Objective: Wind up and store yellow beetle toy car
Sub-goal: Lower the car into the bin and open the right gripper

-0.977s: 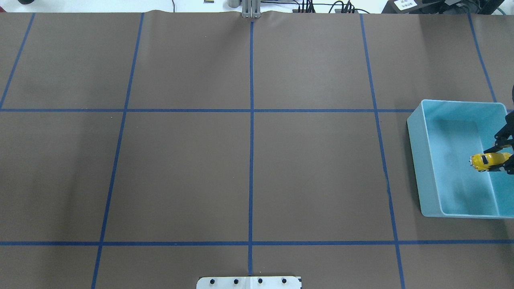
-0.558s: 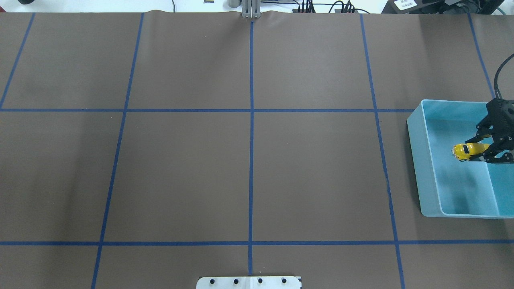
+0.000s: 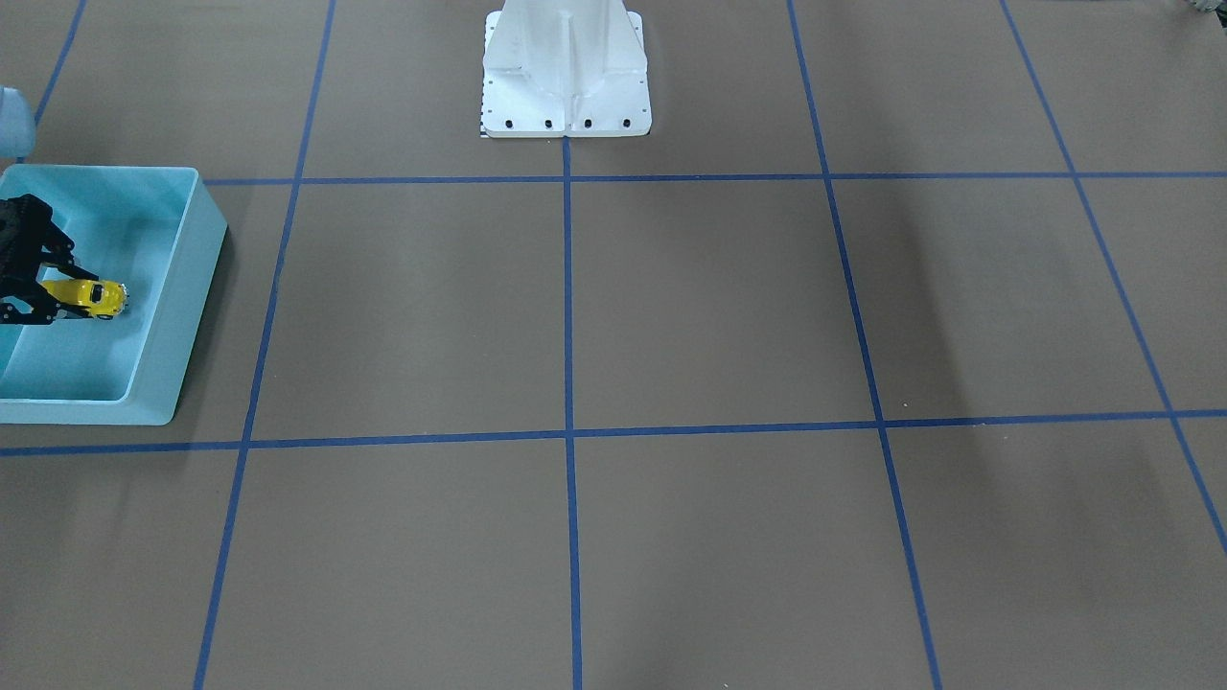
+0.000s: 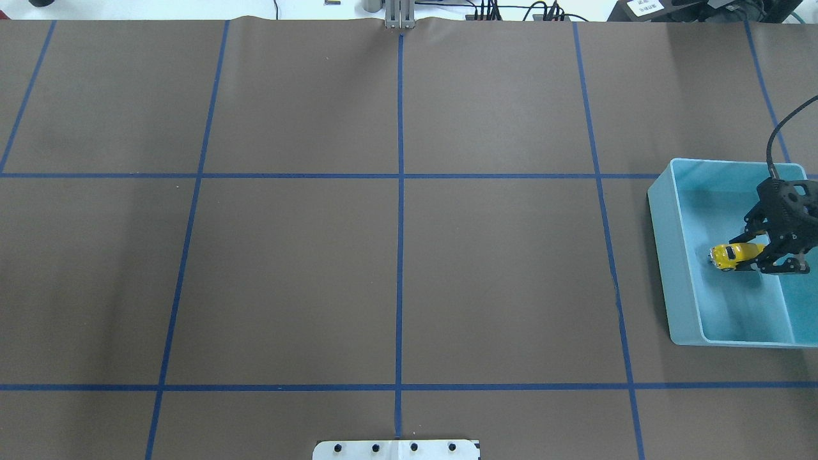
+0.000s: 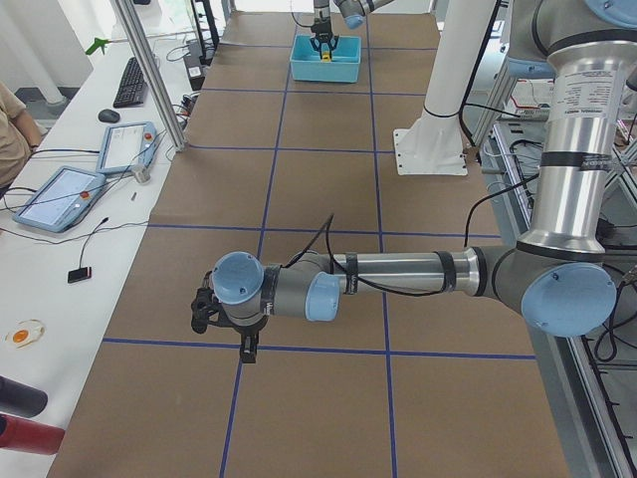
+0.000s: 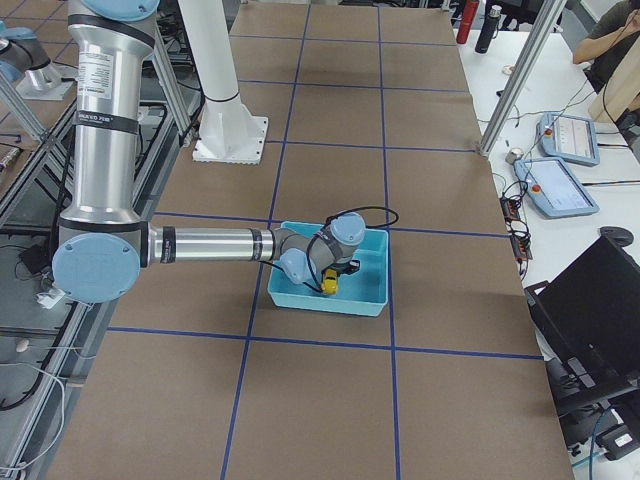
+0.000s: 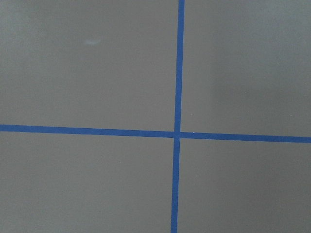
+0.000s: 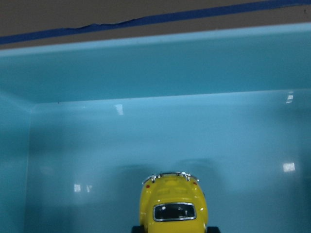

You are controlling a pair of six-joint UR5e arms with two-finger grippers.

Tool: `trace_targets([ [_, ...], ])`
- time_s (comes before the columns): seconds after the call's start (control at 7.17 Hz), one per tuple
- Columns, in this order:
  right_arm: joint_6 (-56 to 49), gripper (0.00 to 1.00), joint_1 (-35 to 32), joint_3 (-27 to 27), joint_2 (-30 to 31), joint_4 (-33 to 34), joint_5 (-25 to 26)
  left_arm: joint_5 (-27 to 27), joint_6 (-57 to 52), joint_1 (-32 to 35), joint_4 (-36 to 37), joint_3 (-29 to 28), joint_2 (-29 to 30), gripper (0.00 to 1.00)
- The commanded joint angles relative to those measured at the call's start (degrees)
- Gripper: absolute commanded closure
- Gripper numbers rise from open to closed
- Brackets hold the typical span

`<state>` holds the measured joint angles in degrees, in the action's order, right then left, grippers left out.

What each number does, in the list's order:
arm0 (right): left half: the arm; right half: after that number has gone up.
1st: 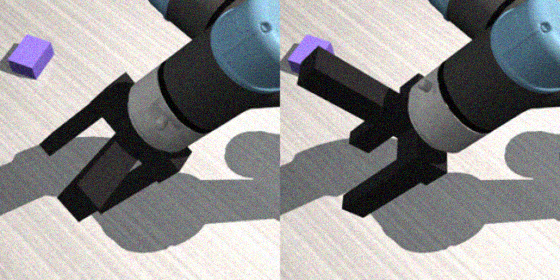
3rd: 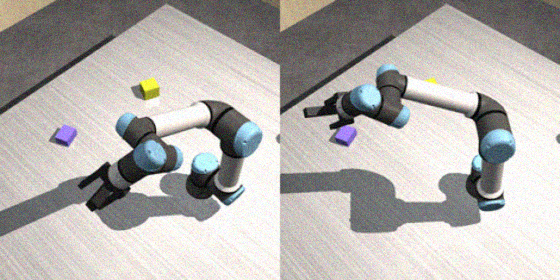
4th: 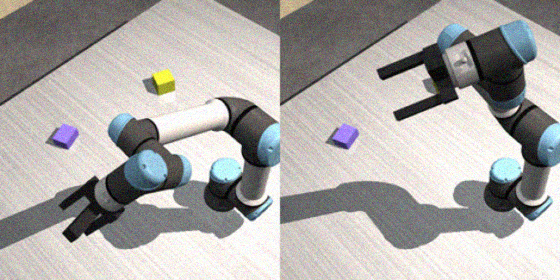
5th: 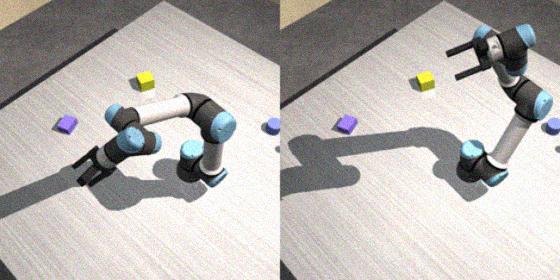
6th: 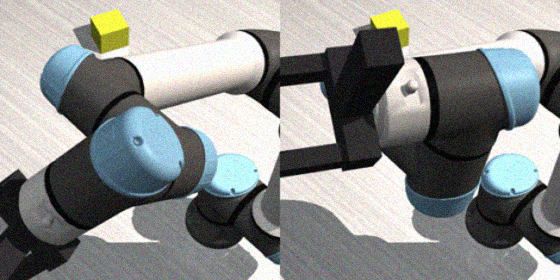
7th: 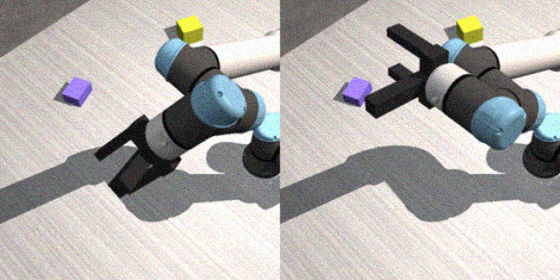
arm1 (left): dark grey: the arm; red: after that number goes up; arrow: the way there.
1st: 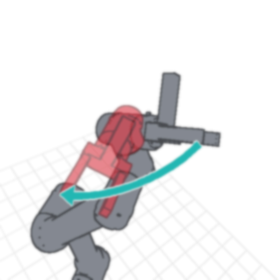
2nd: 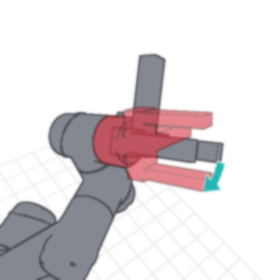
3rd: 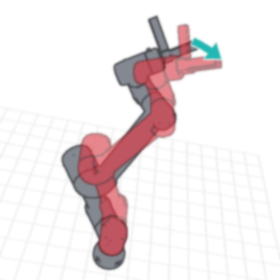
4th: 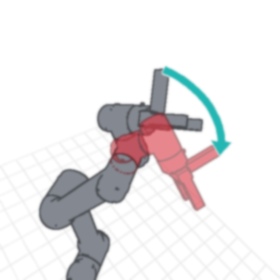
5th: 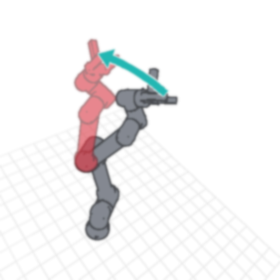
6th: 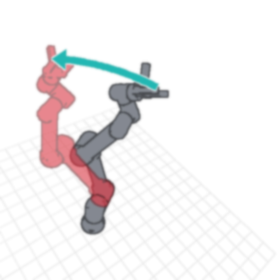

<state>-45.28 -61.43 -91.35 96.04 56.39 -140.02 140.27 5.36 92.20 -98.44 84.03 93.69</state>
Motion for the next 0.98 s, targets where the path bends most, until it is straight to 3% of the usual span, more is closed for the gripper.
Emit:
trace_targets([
  [0.0,2.6,0.01,1.0,-0.3,-0.2,-2.0,0.2,0.0,0.0,0.0,0.0,0.1,0.0,0.00],
  [0.28,5.0,0.00,0.8,-2.7,0.0,-2.0,-0.8,-0.1,0.0,0.0,0.0,0.0,0.0,0.00],
  [0.56,13.1,0.00,0.1,-11.7,6.1,-1.0,-2.9,-0.1,0.0,0.0,0.0,0.0,0.0,0.00],
  [0.84,25.2,0.00,-6.8,-14.1,7.9,-0.9,-3.4,-0.1,0.0,-0.1,0.0,0.1,0.0,0.00],
])
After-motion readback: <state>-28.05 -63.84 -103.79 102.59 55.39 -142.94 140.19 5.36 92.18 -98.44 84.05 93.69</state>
